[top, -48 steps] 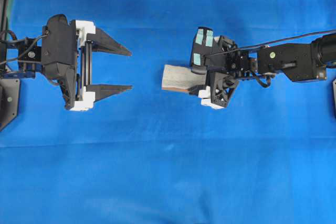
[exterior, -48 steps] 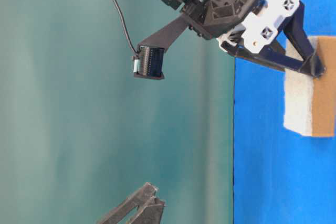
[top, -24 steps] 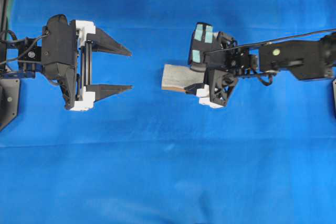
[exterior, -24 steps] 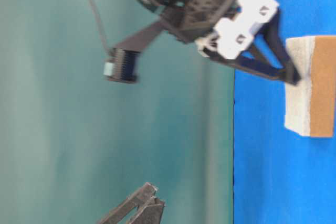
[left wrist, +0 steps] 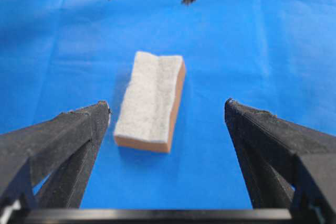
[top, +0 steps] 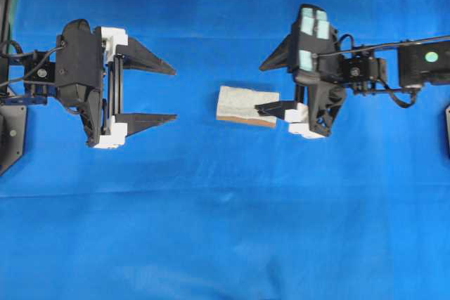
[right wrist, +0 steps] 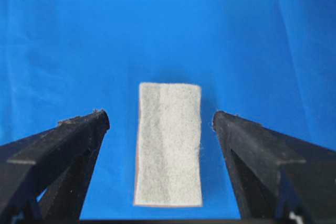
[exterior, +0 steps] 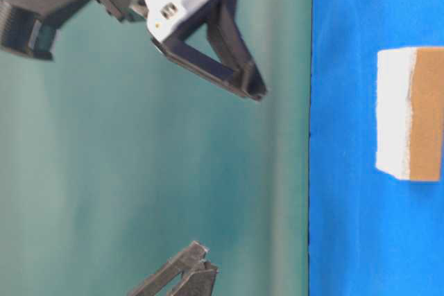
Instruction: Hand over the sponge with the left arm and wipe it with the right arm.
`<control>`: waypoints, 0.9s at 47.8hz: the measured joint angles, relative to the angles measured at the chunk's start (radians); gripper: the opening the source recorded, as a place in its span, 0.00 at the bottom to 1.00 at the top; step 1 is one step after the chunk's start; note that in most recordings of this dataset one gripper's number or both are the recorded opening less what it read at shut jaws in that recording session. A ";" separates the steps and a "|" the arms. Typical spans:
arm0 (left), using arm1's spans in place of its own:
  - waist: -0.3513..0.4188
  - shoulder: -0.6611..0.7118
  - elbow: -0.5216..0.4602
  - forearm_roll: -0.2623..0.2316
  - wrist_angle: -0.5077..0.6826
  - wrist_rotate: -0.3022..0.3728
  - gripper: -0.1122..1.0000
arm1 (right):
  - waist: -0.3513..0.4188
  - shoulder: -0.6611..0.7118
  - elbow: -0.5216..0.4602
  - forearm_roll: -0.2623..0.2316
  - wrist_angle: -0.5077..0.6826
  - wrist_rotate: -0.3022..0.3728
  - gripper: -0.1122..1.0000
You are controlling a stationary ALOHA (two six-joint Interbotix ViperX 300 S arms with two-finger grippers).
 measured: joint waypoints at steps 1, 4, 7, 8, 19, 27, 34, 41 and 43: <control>0.000 0.000 0.000 -0.002 0.000 0.000 0.90 | 0.000 -0.003 0.003 0.000 0.000 0.000 0.77; 0.000 0.000 0.000 0.000 0.000 0.000 0.90 | 0.000 -0.009 0.008 0.000 -0.003 0.000 0.77; 0.000 -0.002 0.000 0.000 -0.002 0.000 0.90 | 0.000 -0.011 0.011 -0.002 -0.011 0.000 0.77; 0.000 -0.002 0.000 0.000 0.000 0.000 0.90 | 0.000 -0.011 0.011 -0.002 -0.015 0.000 0.77; 0.000 0.000 0.000 -0.002 -0.002 -0.005 0.90 | 0.002 -0.011 0.011 -0.002 -0.035 0.000 0.77; 0.000 -0.006 0.000 0.000 0.000 -0.012 0.90 | 0.009 -0.025 0.011 -0.002 -0.029 0.002 0.77; 0.000 -0.060 0.000 0.000 0.025 -0.014 0.90 | 0.025 -0.103 0.023 -0.002 0.003 0.000 0.77; 0.000 -0.164 0.008 0.000 0.098 -0.015 0.90 | 0.029 -0.207 0.063 -0.002 0.020 0.000 0.77; 0.000 -0.196 0.012 0.000 0.118 -0.014 0.90 | 0.029 -0.241 0.080 -0.002 0.023 0.002 0.77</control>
